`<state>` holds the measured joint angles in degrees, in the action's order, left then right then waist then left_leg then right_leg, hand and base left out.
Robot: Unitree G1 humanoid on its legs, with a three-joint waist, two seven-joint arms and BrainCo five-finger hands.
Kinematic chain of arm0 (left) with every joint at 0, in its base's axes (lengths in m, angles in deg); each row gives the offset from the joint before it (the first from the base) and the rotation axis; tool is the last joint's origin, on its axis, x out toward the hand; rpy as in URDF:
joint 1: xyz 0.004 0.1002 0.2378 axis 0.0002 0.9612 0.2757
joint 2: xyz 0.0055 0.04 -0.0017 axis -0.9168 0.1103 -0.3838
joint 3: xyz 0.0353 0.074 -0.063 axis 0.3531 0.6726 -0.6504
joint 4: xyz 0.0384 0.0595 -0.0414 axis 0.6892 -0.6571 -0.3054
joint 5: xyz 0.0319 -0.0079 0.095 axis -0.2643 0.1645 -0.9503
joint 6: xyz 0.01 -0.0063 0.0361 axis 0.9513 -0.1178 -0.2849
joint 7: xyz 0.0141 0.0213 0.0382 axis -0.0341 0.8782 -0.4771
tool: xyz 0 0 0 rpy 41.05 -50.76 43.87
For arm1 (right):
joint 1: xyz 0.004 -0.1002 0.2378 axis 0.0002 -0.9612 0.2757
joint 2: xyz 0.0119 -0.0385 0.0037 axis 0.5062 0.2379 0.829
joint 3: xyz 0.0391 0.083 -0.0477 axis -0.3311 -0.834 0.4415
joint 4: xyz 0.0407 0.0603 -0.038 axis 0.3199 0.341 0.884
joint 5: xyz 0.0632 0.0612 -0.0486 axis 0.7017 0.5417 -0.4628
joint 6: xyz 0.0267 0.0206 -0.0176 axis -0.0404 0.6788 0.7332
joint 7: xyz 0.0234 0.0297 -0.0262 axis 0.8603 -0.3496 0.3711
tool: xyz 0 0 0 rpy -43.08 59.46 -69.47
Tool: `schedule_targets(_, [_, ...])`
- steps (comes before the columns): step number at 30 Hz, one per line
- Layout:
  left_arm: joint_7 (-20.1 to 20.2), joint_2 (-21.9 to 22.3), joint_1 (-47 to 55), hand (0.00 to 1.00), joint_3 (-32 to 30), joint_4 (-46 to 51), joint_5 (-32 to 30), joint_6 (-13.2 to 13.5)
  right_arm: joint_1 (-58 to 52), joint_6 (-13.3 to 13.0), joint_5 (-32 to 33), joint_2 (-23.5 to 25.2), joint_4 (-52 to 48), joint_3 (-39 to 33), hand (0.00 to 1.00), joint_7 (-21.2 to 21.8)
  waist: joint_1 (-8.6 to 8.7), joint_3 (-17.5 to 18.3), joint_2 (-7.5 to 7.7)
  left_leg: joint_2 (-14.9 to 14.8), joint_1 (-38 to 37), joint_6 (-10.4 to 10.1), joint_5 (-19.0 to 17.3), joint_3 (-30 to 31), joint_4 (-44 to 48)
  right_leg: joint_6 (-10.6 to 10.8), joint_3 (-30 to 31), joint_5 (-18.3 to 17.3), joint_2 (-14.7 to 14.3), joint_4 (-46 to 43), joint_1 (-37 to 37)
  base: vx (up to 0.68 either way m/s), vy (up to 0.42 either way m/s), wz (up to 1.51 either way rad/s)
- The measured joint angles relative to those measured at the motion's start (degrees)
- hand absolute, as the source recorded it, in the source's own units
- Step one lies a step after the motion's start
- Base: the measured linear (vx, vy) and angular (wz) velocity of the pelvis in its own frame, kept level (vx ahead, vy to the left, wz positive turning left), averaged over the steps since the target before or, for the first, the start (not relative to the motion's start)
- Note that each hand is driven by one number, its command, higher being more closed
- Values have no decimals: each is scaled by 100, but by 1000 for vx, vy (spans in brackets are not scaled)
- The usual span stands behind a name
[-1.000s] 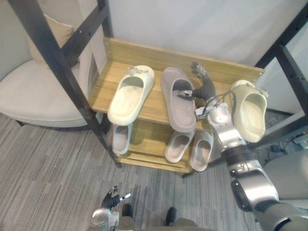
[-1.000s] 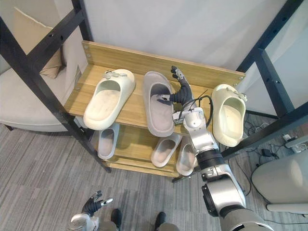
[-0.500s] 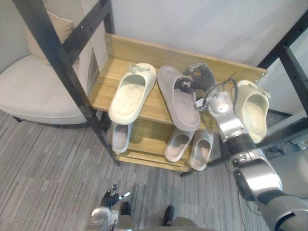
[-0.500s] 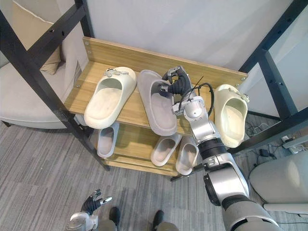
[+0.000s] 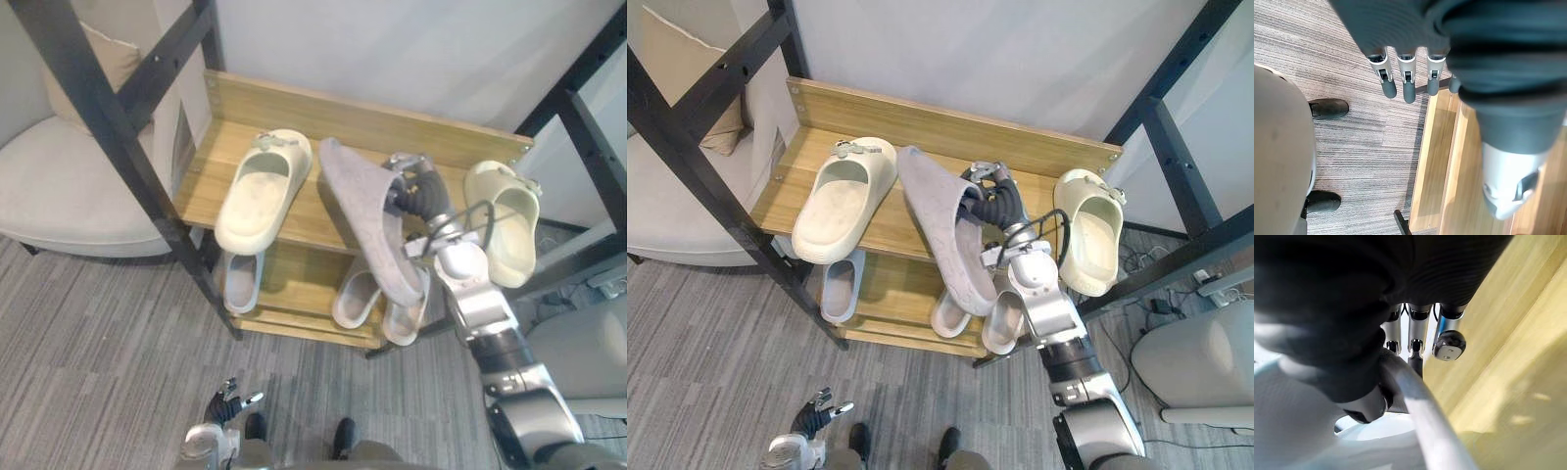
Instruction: Organize the slippers on the shoe rack
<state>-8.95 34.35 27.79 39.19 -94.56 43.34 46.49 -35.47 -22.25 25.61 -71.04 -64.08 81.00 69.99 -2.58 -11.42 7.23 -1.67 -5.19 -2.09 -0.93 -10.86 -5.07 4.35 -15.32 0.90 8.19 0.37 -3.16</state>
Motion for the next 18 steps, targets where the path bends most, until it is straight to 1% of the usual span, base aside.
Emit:
schedule_targets(1, [2,0,-2,0,0,-9,-1,0,-60,-33,0,5,-114,-38,100,-9,5,2,-1,0,-1,0,0,-7,3,0,7,0,0,0,2,0,0,-7])
schedule_targets(3, [4,2,-1,0,-2,-80,-58,-3,-402,-182,50,151,-731,-166,100,-60,75,51,-17,-7,-6,0,0,-39,17,3,22,-2,0,1,5,0,0,-7])
schedule_targets(4, [5,4,-2,0,-2,-97,-66,-5,-462,-212,50,178,-830,-165,100,-60,86,67,-21,-10,-11,0,0,-48,18,3,25,-2,0,1,5,0,0,-7])
schedule_targets(6, [7,33,1,0,2,-191,-172,-12,-859,-379,64,268,-1269,-163,100,-50,137,196,-74,-32,-31,0,0,-68,18,4,31,-3,0,1,-2,-3,-1,-6])
schedule_targets(10, [9,72,27,0,3,-291,-222,-19,-1399,-522,248,444,-1686,-111,100,5,221,340,-146,-33,-107,-1,0,-88,19,10,45,-7,1,3,-63,-29,-8,-3])
schedule_targets(12, [9,83,45,0,9,-296,-224,-26,-1676,-562,325,446,-1838,-79,100,134,226,381,-167,-31,-124,-1,0,-92,20,17,55,-12,3,3,-75,-37,-11,-3])
schedule_targets(14, [9,84,48,0,21,-304,-225,-29,-1922,-595,406,449,-1851,86,100,235,232,397,-175,-30,-137,-7,4,-107,20,27,72,-19,3,3,-78,-44,-16,-5])
schedule_targets(15, [9,82,47,0,62,-318,-226,-29,-2154,-594,441,474,-1851,295,100,336,243,415,-188,-30,-140,-14,9,-110,19,49,78,-34,5,3,-79,-42,-22,-2])
schedule_targets(17, [8,91,44,0,111,-412,-225,-19,-2488,-594,440,563,-1848,613,100,441,250,458,-232,-12,-158,-30,20,-104,19,66,76,-46,-1,15,-84,-39,-21,1])
schedule_targets(18, [8,119,48,0,131,-431,-243,1,-2745,-594,435,623,-1822,908,100,533,251,494,-280,-10,-202,-31,21,-102,19,70,75,-48,-8,45,-130,-27,-16,4])
